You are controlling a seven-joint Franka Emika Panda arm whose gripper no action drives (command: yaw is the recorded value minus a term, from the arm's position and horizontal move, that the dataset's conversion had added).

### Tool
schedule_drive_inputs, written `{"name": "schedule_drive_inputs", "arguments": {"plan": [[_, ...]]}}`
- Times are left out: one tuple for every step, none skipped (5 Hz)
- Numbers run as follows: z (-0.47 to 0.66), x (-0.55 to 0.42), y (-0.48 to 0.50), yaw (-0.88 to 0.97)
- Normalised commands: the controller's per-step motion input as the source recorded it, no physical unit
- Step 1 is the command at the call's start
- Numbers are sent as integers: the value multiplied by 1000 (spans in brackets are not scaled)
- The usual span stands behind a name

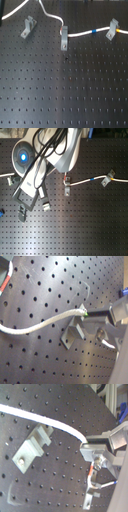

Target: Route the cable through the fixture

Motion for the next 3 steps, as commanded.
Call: {"name": "schedule_drive_inputs", "arguments": {"plan": [[117, -358, 212, 551], [63, -369, 288, 511], [189, 77, 441, 371]]}}
